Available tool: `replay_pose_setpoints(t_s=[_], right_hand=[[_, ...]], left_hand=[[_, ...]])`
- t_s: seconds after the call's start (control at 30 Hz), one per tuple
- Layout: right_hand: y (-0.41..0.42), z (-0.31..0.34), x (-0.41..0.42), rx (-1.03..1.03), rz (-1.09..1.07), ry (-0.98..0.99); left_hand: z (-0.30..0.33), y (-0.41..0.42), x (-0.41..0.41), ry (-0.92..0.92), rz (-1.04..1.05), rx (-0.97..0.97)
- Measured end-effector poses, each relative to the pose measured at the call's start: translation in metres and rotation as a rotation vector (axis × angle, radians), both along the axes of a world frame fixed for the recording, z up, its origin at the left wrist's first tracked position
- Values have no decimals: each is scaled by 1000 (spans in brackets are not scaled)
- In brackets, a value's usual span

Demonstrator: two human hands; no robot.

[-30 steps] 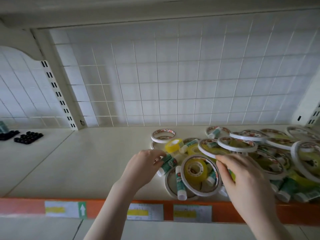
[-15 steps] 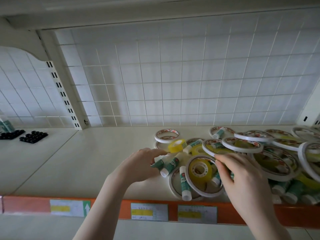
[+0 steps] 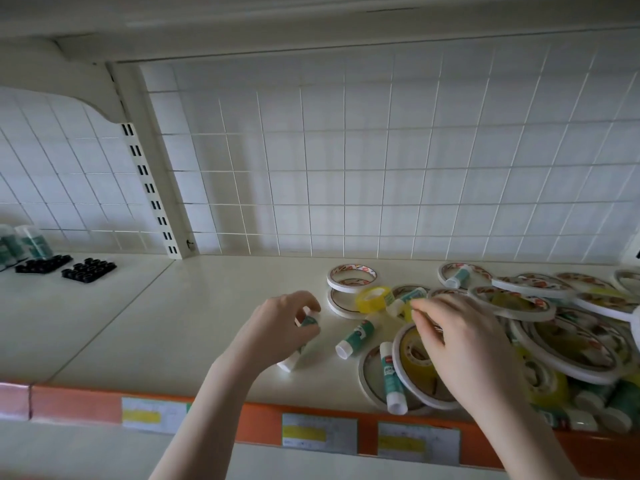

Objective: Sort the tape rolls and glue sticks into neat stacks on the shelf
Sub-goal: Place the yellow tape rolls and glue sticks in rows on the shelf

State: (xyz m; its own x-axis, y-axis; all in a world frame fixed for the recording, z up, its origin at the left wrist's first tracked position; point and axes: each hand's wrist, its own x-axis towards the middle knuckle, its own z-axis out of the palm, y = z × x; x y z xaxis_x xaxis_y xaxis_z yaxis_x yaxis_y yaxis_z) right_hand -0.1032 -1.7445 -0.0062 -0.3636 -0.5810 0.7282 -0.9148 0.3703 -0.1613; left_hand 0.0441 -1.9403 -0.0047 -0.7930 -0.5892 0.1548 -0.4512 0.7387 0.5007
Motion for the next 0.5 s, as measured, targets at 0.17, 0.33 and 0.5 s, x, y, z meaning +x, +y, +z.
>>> replay_pose_setpoints(t_s=[0.17, 0.33, 0.5], right_hand=[[-22, 6, 5, 98, 79, 12], [-42, 11, 14, 261, 212, 24], [-54, 7, 24, 478, 324, 17]], left_hand=[[-9, -2, 12, 23, 29, -54], [-9, -1, 34, -7, 36, -100], [-3, -4, 55, -88, 59, -146]])
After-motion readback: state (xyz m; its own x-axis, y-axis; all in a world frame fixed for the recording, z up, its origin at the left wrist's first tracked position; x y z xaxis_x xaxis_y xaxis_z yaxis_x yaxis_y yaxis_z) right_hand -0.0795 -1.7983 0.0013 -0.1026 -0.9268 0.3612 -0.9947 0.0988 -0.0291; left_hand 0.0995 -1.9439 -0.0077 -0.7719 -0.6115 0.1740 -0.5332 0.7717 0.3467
